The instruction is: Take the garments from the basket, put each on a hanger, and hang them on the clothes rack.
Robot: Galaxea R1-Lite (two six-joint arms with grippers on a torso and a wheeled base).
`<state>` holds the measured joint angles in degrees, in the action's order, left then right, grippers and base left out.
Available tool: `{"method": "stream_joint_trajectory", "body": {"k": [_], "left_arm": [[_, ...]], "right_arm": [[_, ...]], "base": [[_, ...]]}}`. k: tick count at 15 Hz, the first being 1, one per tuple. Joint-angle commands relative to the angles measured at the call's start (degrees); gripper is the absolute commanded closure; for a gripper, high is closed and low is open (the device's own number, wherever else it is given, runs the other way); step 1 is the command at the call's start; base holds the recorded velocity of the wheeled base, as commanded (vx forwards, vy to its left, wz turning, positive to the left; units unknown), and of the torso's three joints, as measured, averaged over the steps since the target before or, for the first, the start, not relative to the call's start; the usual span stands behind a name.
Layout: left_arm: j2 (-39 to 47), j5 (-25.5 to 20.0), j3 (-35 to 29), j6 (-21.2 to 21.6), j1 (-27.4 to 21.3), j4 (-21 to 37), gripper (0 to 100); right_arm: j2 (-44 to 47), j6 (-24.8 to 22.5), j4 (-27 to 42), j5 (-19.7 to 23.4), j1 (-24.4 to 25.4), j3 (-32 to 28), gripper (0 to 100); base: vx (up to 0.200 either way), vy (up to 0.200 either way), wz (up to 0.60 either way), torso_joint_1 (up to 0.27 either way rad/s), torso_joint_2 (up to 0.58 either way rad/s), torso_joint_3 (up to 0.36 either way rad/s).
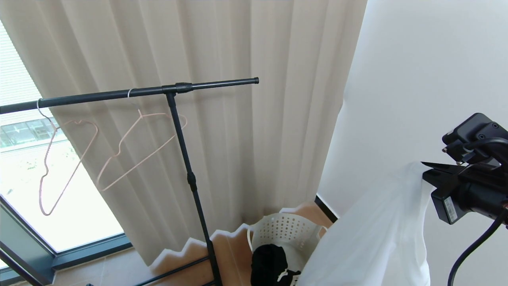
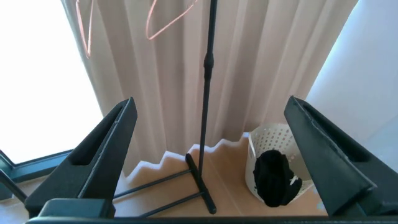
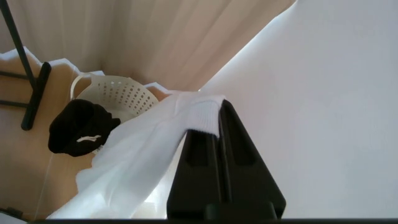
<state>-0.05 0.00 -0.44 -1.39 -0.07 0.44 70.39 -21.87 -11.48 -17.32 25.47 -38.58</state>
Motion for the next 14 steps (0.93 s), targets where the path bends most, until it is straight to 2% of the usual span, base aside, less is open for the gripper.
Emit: {"method": "stream_joint_trajectory", "body": {"k": [1,11,14], "left_arm": [[0.0,0.0,0.0,0.0,0.0,0.0,0],[0.0,0.1,0.0,0.1,0.0,0.0,0],[0.0,0.1,0.1,0.1,0.0,0.0,0]], "right_arm": [[0.2,0.0,0.0,0.0,0.0,0.2,100],[0.2,0.0,0.0,0.0,0.0,0.2,100],[0.3,-0.1,0.0,0.0,0.0,0.2,100]], "base": [[0.0,0.0,0.0,0.178,-0.39,-0.188],[0.0,0.0,0.0,0.164,-0.36,-0.197],[0.0,0.0,0.0,0.036,-0.08,-0.034]]}}
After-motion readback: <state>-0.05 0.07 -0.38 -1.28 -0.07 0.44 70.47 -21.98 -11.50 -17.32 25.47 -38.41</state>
